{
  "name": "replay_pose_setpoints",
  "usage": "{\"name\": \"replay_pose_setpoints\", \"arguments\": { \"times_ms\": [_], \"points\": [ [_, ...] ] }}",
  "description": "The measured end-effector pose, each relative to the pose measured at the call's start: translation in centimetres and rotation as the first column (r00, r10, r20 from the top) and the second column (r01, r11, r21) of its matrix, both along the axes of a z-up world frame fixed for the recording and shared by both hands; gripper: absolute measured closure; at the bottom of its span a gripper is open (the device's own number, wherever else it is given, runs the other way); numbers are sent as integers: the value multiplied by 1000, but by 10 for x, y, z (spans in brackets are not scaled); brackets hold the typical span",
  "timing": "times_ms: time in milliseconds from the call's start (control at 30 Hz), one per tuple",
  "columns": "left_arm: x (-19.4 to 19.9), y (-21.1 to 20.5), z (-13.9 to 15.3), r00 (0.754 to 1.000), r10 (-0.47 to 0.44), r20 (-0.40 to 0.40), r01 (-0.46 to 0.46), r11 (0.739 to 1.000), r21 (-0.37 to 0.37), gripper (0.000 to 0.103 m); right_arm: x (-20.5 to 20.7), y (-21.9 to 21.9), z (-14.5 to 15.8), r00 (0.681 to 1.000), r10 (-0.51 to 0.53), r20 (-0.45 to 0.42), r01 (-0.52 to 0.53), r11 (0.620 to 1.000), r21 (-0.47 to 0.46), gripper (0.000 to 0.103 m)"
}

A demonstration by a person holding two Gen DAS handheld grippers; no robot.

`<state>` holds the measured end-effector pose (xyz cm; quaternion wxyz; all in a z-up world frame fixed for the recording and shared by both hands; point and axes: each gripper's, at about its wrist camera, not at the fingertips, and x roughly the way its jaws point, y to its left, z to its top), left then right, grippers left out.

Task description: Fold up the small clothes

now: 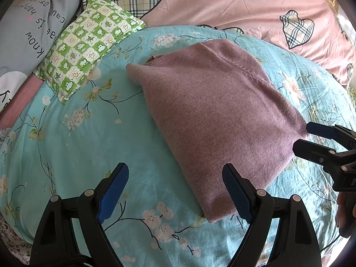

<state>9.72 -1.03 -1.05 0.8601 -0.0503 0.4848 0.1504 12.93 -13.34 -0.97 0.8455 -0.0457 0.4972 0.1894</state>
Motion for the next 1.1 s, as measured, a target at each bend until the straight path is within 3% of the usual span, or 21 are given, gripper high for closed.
{"name": "replay_pose_setpoints", "arguments": {
  "times_ms": [1100],
  "points": [
    [2, -5, 3, 1000, -12, 10, 12, 1000, 15, 16, 2, -2, 7, 1000, -10, 4, 10, 1000, 12, 13]
  ]
}}
